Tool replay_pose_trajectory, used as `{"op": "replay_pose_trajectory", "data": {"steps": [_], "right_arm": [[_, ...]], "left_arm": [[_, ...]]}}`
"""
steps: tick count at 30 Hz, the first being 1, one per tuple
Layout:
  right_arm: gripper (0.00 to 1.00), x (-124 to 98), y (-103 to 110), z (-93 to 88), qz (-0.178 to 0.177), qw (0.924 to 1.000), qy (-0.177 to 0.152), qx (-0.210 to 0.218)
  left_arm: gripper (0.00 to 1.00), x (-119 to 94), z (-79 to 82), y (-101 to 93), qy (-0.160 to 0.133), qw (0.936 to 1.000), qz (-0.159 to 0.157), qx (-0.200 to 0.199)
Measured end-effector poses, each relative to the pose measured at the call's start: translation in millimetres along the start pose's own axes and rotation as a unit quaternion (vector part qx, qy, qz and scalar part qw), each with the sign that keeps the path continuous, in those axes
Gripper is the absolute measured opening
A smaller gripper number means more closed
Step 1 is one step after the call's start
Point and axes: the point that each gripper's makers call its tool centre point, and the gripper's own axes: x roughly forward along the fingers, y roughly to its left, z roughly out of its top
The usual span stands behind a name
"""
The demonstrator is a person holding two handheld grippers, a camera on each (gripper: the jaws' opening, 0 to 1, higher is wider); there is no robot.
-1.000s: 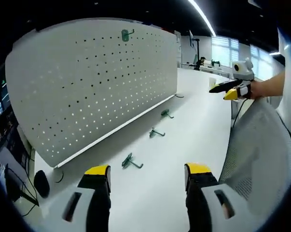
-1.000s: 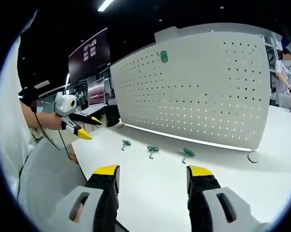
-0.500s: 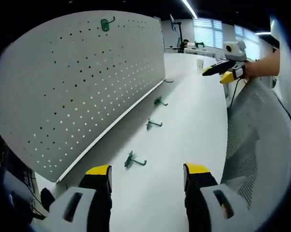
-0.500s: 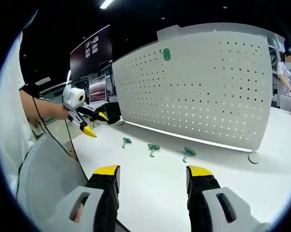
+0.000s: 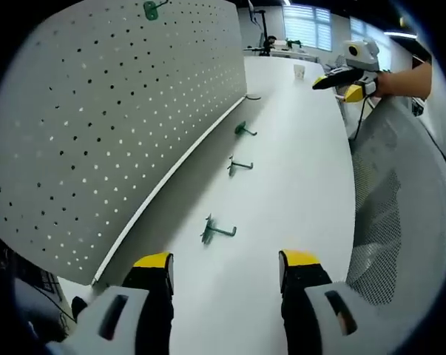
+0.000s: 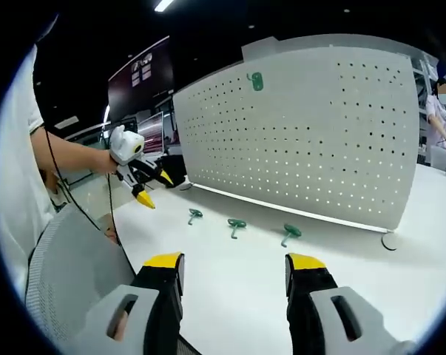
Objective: Insert the hook assembly into the mounting plate slot until the hook locks in place.
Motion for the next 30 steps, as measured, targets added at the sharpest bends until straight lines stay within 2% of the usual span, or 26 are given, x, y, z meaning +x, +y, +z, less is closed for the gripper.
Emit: {"op": "replay_pose_trajectory", "data": {"steps": [9,15,30], "right_arm": [[0.53,-1.2,-1.4,0.8,-0.002,1.0000,-0.004,0.002],[0.53,-1.3,-1.4,1.4,-0.003,1.0000,-0.005,0.003],[0.53,-0.4,-1.5,-2.3,-0.006,0.9999,0.007,-0.012]], "left_arm": [[0.60,10.8,4.8,-4.0,0.013,0.9992,-0.028,0.026],[0.60,19.2,-1.2,-4.9,0.037,0.9970,-0.043,0.052],[0.59,37.8,-1.2,2.8,0.069,0.9916,-0.070,0.084]]}}
